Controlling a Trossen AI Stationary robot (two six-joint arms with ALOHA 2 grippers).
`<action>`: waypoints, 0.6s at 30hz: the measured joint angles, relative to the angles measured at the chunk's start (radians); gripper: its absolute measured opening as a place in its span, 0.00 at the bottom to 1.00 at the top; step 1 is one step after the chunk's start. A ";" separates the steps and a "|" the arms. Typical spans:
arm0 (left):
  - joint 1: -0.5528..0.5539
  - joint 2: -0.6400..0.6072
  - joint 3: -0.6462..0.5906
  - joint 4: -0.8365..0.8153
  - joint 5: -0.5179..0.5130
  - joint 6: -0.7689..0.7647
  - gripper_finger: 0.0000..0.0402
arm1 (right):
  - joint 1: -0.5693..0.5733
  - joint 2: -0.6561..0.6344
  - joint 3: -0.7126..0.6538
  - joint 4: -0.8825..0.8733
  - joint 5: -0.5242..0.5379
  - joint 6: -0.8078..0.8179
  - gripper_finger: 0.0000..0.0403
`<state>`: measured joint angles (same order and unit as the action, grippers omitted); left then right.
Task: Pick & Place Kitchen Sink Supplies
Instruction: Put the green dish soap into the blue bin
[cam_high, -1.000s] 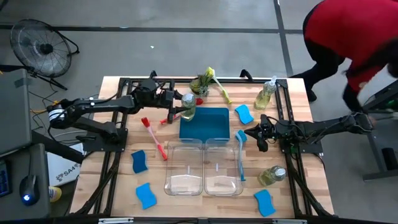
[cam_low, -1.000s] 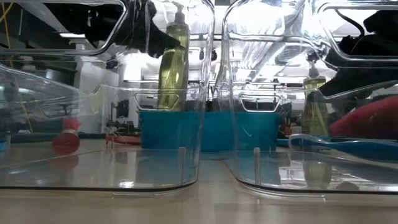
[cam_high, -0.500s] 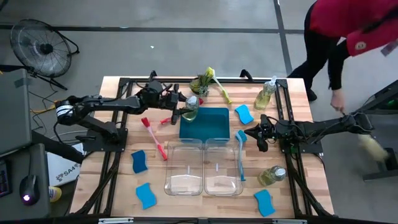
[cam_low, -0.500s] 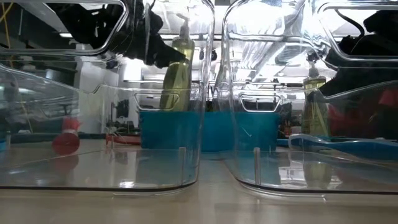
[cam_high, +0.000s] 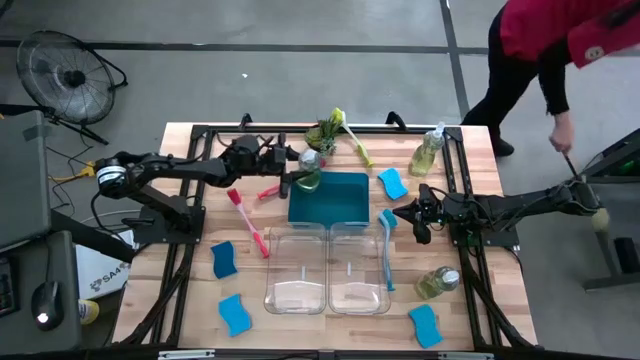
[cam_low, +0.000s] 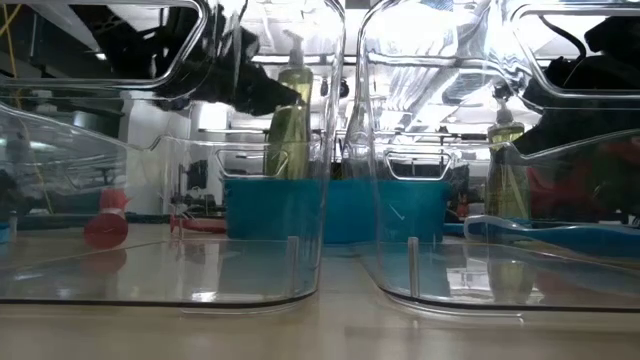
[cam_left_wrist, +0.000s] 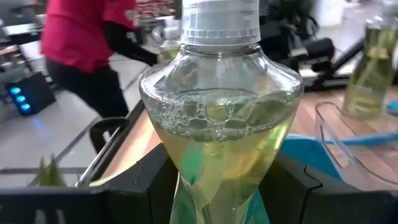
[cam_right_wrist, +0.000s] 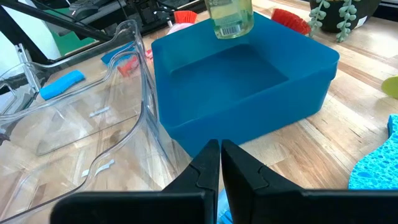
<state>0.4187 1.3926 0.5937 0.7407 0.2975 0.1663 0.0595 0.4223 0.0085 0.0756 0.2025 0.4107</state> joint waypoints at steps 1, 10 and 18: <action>0.000 0.000 -0.019 0.023 -0.017 -0.013 0.45 | 0.000 0.000 0.000 0.000 0.000 0.000 0.03; 0.000 0.000 -0.076 0.079 -0.112 -0.068 0.45 | 0.000 0.000 0.000 0.000 0.000 0.000 0.03; -0.001 0.000 -0.118 0.079 -0.233 -0.093 0.45 | 0.000 0.000 0.000 0.000 0.000 0.000 0.03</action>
<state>0.4179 1.3926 0.4760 0.8196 0.0646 0.0732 0.0593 0.4225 0.0086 0.0753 0.2028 0.4107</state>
